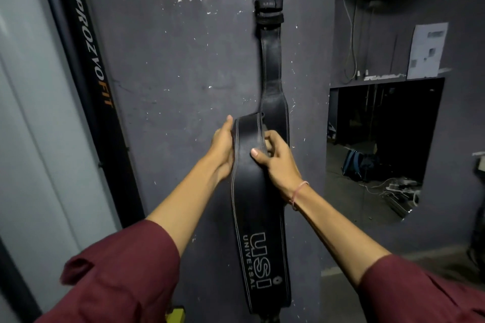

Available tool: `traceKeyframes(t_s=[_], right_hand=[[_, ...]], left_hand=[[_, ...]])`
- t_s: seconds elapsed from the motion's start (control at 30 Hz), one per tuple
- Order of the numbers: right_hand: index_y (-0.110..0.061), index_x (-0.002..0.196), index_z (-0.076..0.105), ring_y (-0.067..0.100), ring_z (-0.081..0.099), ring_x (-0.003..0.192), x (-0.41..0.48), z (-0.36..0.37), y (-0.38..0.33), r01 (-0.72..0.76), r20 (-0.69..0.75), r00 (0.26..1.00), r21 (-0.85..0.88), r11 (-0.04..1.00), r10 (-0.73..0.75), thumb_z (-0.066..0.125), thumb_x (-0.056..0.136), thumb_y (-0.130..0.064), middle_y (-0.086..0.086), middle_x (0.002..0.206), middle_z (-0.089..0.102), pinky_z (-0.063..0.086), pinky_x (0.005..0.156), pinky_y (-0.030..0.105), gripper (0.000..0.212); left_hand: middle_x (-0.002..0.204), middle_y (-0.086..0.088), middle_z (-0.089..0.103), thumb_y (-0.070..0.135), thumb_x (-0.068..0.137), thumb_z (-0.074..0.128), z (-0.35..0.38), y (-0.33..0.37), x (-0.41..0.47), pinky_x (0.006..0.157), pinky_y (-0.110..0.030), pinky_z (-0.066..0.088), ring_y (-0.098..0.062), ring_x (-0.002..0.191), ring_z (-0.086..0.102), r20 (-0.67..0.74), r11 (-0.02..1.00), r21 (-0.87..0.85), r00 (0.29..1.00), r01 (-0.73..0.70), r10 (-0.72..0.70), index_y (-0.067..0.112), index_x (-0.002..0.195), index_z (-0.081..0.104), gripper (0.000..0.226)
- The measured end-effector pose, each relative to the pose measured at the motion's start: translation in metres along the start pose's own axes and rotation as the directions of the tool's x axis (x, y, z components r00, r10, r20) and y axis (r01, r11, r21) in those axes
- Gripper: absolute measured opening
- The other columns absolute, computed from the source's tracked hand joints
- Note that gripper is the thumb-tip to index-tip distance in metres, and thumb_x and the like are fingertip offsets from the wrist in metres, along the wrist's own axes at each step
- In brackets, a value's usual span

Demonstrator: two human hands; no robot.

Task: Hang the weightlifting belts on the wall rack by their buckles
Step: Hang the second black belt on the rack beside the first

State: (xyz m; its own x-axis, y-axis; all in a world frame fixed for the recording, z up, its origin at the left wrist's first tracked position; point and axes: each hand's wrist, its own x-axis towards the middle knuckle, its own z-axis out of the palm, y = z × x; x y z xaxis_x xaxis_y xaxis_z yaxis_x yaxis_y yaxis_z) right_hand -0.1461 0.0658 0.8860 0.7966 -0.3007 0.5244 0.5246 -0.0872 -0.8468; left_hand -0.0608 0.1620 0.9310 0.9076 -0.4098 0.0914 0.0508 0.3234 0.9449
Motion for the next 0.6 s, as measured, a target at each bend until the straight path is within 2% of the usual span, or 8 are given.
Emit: traceKeyframes(t_s=[0.1, 0.2, 0.27, 0.33, 0.4, 0.43, 0.53, 0.6], right_hand=[[0.005, 0.111, 0.048, 0.012, 0.067, 0.083, -0.015, -0.005, 0.009, -0.039, 0.039, 0.998, -0.043, 0.998, 0.041, 0.052, 0.092, 0.013, 0.007, 0.092, 0.068, 0.058, 0.076, 0.025, 0.022], [0.007, 0.108, 0.047, 0.021, 0.059, 0.084, -0.018, -0.008, 0.017, -0.068, 0.017, 0.997, -0.098, 0.993, 0.070, 0.053, 0.095, 0.000, 0.012, 0.089, 0.061, 0.053, 0.078, 0.037, 0.015], [0.004, 0.101, 0.048, 0.020, 0.050, 0.080, -0.012, -0.007, 0.017, -0.061, -0.026, 0.998, -0.163, 0.985, 0.058, 0.054, 0.097, -0.024, 0.010, 0.086, 0.053, 0.047, 0.076, 0.042, 0.028], [-0.002, 0.101, 0.052, 0.019, 0.058, 0.084, -0.004, -0.006, 0.014, -0.064, -0.060, 0.997, -0.184, 0.981, 0.054, 0.054, 0.097, -0.029, 0.006, 0.091, 0.061, 0.051, 0.081, 0.047, 0.027], [-0.006, 0.110, 0.055, 0.018, 0.067, 0.097, 0.000, -0.004, 0.014, -0.054, -0.058, 0.997, -0.119, 0.991, 0.047, 0.054, 0.099, -0.011, 0.006, 0.105, 0.069, 0.057, 0.088, 0.037, 0.012], [-0.005, 0.114, 0.055, 0.016, 0.068, 0.100, -0.002, -0.004, 0.015, -0.046, -0.037, 0.998, -0.082, 0.996, 0.043, 0.052, 0.098, -0.004, 0.006, 0.109, 0.069, 0.056, 0.089, 0.031, 0.016], [0.002, 0.117, 0.055, 0.013, 0.067, 0.097, -0.011, -0.004, 0.024, -0.033, -0.017, 0.999, -0.052, 0.998, 0.032, 0.054, 0.096, 0.003, 0.011, 0.109, 0.069, 0.056, 0.089, 0.027, 0.021], [0.005, 0.113, 0.057, 0.011, 0.067, 0.091, -0.017, -0.008, 0.035, -0.058, -0.039, 0.998, -0.022, 0.998, 0.057, 0.058, 0.093, 0.005, 0.012, 0.103, 0.069, 0.056, 0.083, 0.025, 0.020]], left_hand=[[0.119, -0.027, 0.065, 0.028, 0.096, 0.052, 0.004, 0.003, 0.007, 0.068, -0.050, 0.062, -0.039, 0.094, 0.070, -0.070, 0.997, -0.068, 0.997, 0.021, -0.026, -0.003, 0.127, 0.053, 0.044], [0.103, -0.025, 0.063, 0.004, 0.097, 0.045, 0.008, -0.006, 0.001, 0.073, -0.050, 0.058, -0.034, 0.080, 0.066, -0.063, 0.993, -0.112, 0.997, -0.041, 0.034, 0.000, 0.112, 0.059, 0.021], [0.097, -0.021, 0.064, -0.003, 0.096, 0.045, 0.009, -0.018, 0.000, 0.075, -0.047, 0.058, -0.031, 0.079, 0.065, -0.043, 0.988, -0.119, 0.995, -0.097, 0.092, 0.002, 0.110, 0.057, 0.019], [0.093, -0.018, 0.065, -0.008, 0.092, 0.046, 0.011, -0.027, -0.005, 0.073, -0.042, 0.058, -0.032, 0.080, 0.065, -0.032, 0.985, -0.088, 0.989, -0.147, 0.145, 0.006, 0.102, 0.056, 0.020], [0.097, -0.022, 0.065, -0.004, 0.089, 0.052, 0.012, -0.029, -0.005, 0.081, -0.046, 0.055, -0.036, 0.089, 0.064, -0.030, 0.981, -0.089, 0.985, -0.171, 0.169, 0.007, 0.101, 0.057, 0.017], [0.101, -0.023, 0.066, 0.006, 0.090, 0.056, 0.013, -0.026, -0.004, 0.088, -0.049, 0.053, -0.038, 0.094, 0.064, -0.028, 0.978, -0.090, 0.982, -0.188, 0.187, 0.007, 0.102, 0.059, 0.012], [0.110, -0.018, 0.069, 0.038, 0.095, 0.055, 0.014, -0.022, 0.009, 0.102, -0.053, 0.048, -0.034, 0.107, 0.064, -0.054, 0.963, 0.018, 0.961, -0.270, 0.270, 0.009, 0.106, 0.062, 0.031], [0.102, -0.011, 0.066, 0.030, 0.102, 0.048, 0.016, -0.023, 0.008, 0.097, -0.043, 0.045, -0.024, 0.099, 0.059, -0.062, 0.934, 0.084, 0.933, -0.348, 0.353, 0.012, 0.102, 0.061, 0.022]])
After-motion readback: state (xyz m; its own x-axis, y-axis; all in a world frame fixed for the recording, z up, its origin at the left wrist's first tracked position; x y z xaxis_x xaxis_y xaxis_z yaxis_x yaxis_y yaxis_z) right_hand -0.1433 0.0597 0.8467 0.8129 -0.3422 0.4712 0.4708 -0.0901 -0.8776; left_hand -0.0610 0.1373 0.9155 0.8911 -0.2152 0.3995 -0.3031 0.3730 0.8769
